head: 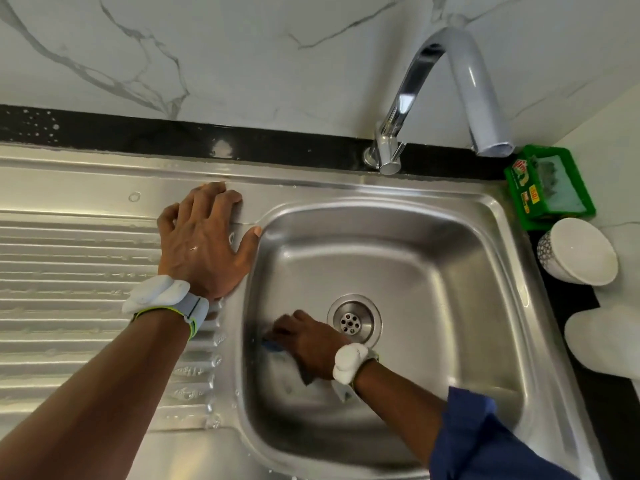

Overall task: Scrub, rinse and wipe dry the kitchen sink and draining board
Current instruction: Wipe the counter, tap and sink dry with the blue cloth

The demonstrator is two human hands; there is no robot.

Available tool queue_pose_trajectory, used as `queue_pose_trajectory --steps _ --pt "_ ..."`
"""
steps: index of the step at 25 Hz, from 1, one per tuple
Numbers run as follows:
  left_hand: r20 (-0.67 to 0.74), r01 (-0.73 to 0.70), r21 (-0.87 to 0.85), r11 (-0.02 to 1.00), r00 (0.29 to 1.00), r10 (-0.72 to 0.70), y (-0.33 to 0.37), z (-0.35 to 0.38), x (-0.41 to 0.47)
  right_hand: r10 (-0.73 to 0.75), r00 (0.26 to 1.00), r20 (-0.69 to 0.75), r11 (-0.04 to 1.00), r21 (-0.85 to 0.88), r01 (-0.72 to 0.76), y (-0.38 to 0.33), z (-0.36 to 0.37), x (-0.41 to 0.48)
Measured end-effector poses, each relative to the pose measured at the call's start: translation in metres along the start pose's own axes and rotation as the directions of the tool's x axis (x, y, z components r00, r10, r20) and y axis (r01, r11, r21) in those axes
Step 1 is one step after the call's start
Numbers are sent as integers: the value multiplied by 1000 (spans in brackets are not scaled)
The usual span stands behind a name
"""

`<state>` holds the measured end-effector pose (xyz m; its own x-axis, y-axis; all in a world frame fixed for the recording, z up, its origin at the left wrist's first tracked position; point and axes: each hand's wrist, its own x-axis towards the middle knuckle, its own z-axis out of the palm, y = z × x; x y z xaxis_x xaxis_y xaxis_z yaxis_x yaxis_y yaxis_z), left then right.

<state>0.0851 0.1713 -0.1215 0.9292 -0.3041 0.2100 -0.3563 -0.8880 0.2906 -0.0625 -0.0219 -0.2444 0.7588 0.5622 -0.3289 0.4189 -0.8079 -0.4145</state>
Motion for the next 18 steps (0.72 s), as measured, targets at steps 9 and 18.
queue_pose_trajectory --steps 9,18 --pt "13 3 2 1000 1000 -3 0 1 -4 904 426 -27 426 -13 -905 63 -32 -126" --pt "-5 -7 4 1000 1000 7 -2 3 -4 449 893 -27 858 292 -423 -35 -23 -17"
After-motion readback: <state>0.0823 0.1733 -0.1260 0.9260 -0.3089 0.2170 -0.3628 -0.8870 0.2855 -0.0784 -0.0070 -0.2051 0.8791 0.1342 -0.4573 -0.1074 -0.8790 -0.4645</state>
